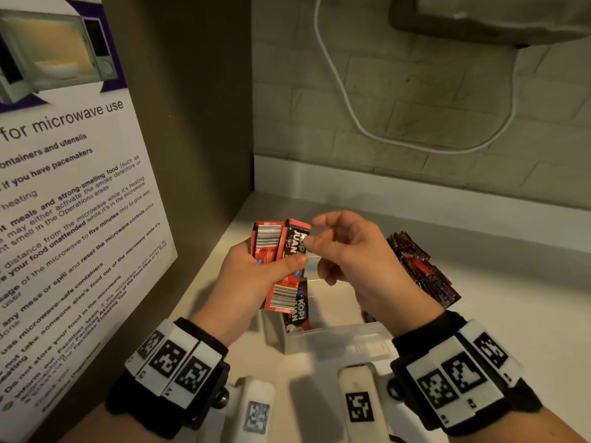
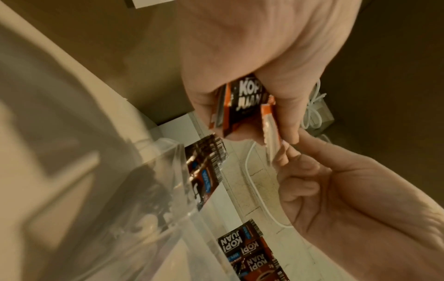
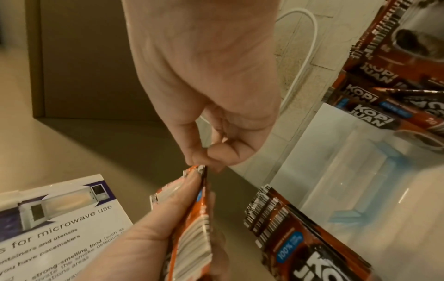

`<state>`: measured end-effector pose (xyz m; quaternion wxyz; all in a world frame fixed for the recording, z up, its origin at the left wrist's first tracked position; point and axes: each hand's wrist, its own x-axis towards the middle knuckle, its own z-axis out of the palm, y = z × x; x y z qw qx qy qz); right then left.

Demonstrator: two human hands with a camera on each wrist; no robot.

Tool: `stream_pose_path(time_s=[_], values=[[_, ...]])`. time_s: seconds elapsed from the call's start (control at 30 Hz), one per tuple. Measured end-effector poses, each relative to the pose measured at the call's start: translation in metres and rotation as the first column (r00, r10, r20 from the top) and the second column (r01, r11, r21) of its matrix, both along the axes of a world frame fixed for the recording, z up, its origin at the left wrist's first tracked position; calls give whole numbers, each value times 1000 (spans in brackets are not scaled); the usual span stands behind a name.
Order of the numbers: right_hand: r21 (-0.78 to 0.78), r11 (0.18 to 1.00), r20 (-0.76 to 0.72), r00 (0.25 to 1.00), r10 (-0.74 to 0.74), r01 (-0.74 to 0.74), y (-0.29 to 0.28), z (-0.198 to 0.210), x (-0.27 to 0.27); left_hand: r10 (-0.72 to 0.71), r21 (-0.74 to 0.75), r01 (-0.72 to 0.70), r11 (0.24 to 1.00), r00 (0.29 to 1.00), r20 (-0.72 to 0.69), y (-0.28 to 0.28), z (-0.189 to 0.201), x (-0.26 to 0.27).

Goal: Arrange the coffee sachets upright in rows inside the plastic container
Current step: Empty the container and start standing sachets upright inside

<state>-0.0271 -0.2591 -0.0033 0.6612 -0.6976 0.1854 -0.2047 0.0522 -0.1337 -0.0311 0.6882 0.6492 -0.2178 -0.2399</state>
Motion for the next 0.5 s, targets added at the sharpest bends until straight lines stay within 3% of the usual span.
stream_pose_path(time_s=[0.13, 0.27, 0.33, 0.4, 0.5], values=[[70, 996, 50, 997, 61, -64, -4, 1, 0, -21, -7, 22, 1000, 999, 33, -4, 2, 2], [160, 985, 248, 968, 29, -70, -15, 0, -5, 176, 34, -175, 984, 984, -32, -6, 2, 15], [60, 996, 300, 953, 41, -62, -21, -2, -8, 180, -1, -183, 983, 967, -179, -5, 4, 23], [-61, 996, 322, 943, 86, -70, -23, -6, -11, 93, -123, -135, 983, 949, -302, -5, 9, 27], [-166, 978, 302, 937, 172, -126, -24, -13, -12, 6, -294, -126, 947, 926, -377, -9, 12, 32]])
